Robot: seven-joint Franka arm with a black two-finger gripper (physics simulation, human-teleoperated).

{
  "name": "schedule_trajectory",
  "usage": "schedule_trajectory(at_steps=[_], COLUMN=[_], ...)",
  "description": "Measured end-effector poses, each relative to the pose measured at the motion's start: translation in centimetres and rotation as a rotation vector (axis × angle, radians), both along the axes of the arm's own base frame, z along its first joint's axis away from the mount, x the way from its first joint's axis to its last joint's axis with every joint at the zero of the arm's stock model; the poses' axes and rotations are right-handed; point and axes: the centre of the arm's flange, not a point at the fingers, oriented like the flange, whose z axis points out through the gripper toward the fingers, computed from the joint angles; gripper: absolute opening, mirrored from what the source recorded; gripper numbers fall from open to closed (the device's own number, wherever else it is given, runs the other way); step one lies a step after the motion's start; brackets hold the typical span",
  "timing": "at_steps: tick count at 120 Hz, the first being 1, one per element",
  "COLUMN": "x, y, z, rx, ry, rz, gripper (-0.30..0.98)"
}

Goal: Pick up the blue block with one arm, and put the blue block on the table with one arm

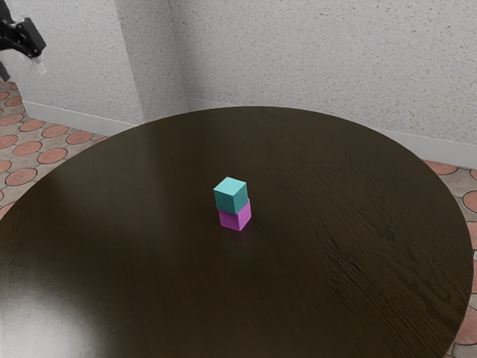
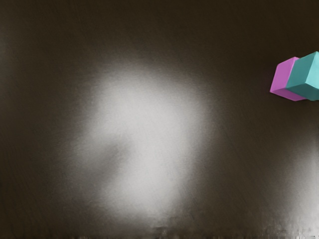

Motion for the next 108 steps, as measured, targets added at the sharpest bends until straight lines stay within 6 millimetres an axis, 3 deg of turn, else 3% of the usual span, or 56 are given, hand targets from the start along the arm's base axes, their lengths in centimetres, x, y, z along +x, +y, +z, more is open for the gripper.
schedule_trajectory(at_steps=[13,20,33,38,44,57,65,79,108], x=[2.6,4.9,9.7,10.1,9.3,5.6,5.2,7.5,11.3], y=[-4.6,-7.5,-16.0,-19.2,-21.4,-23.9,-25.1,-26.2,-28.5], z=[-1.3,-3.0,-7.3,-9.2,-11.8,-15.5,-17.0,-21.2,-24.3], rx=[0.011,0.021,0.050,0.032,0.012,0.039,0.071,0.115,0.141], ry=[0.011,0.035,0.065,0.067,0.074,0.075,0.060,0.041,-0.025], rz=[-0.091,-0.140,-0.274,-0.332,-0.370,-0.390,-0.392,-0.380,-0.335], gripper=[0.66,0.66,0.66,0.66,0.66,0.66,0.66,0.66,0.66])
